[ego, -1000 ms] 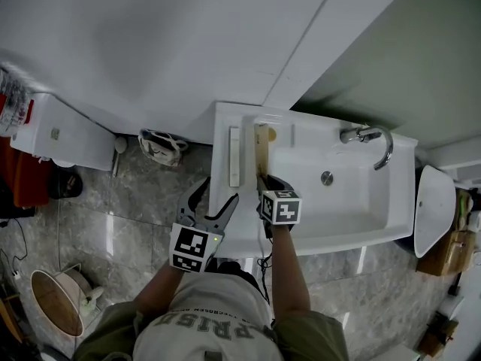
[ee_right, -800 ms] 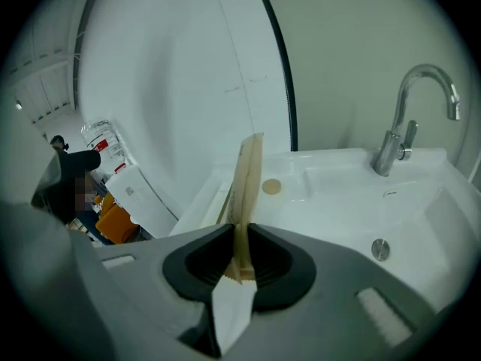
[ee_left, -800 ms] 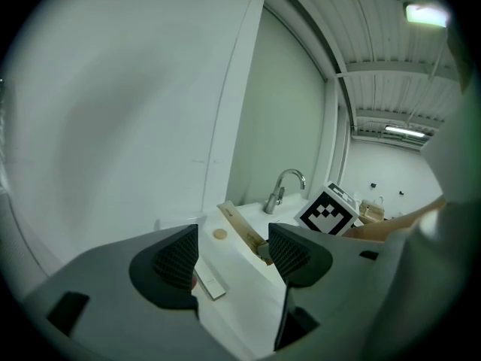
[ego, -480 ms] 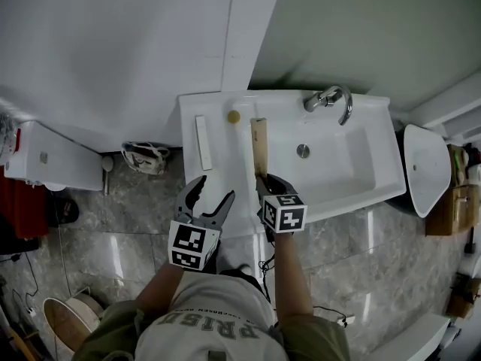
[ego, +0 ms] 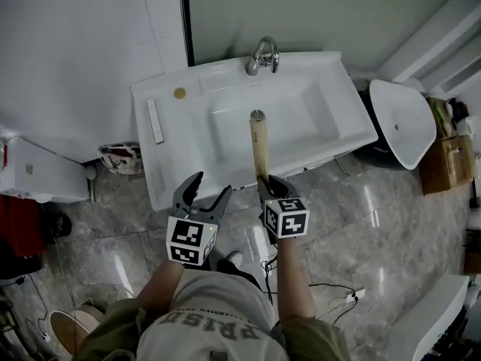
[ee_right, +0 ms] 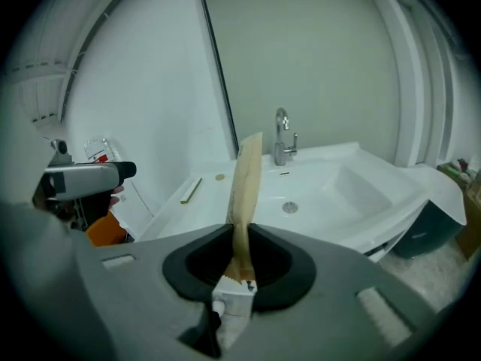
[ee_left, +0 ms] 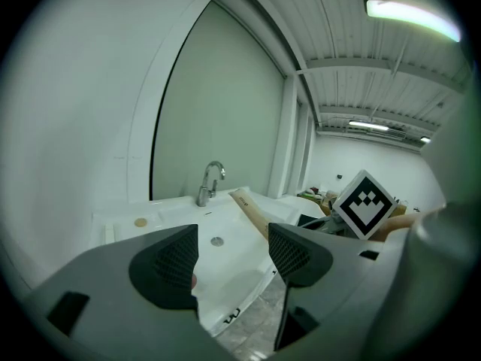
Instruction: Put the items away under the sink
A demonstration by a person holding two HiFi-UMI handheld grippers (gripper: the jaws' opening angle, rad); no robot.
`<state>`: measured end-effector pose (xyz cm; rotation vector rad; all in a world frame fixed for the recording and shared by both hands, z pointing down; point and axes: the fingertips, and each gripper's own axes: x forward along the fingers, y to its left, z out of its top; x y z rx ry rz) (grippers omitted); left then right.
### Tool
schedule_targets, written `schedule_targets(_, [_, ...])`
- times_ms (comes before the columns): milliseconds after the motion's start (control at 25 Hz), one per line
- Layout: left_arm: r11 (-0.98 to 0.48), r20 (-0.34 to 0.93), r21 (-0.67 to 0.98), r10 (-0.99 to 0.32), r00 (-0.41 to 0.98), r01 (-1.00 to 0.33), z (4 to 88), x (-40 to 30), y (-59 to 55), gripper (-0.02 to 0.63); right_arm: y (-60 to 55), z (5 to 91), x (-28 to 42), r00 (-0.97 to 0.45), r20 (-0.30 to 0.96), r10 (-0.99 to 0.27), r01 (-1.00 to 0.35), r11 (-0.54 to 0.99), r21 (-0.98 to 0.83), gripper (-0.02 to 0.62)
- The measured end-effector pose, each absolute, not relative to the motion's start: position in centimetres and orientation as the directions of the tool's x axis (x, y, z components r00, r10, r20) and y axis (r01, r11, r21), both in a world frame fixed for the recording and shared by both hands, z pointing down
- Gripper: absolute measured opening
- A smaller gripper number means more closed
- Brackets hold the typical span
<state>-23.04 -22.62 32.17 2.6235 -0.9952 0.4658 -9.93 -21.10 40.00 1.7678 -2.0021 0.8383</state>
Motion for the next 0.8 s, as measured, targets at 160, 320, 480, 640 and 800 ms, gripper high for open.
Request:
schedule_targets(160, [-0.752, 0.385, 0.159, -0.55, 0.741, -0.64, 31.8, -18.1, -17.2, 0.278, -14.4, 39.3, -4.8, -0.108, 0.602, -0.791, -0.981, -0.012, -0.192, 0.066])
schedule_targets(320, [-0.784, 0.373, 0.172, -0.508, 0.776, -0.596, 31.7, -13.3, -13.0, 0.278, -8.9, 38.9, 0.1, -0.048, 0.596, -0.802, -0.98, -0.077, -0.182, 0.066])
schedule_targets(480, [-0.814, 0.365, 0.181, -0.466, 0.806, -0.553, 31.9, -9.1, -9.7, 0.278, -4.4, 39.1, 4.3, 0.016, 0.597, -0.802, -0.974, -0.147, -0.172, 0.066])
schedule_targets(640, [-0.839, 0.362, 0.191, -0.422, 0.831, -0.509, 32.3, -5.4, -7.8, 0.278, -1.5, 39.0, 7.5, 0.076, 0.586, -0.807, -0.959, -0.22, -0.179, 0.066])
schedule_targets(800, [-0.866, 0.365, 0.194, -0.371, 0.854, -0.46, 32.4, -1.9, -6.7, 0.279, 0.6, 39.2, 10.3, 0.125, 0.584, -0.802, -0.942, -0.281, -0.184, 0.066])
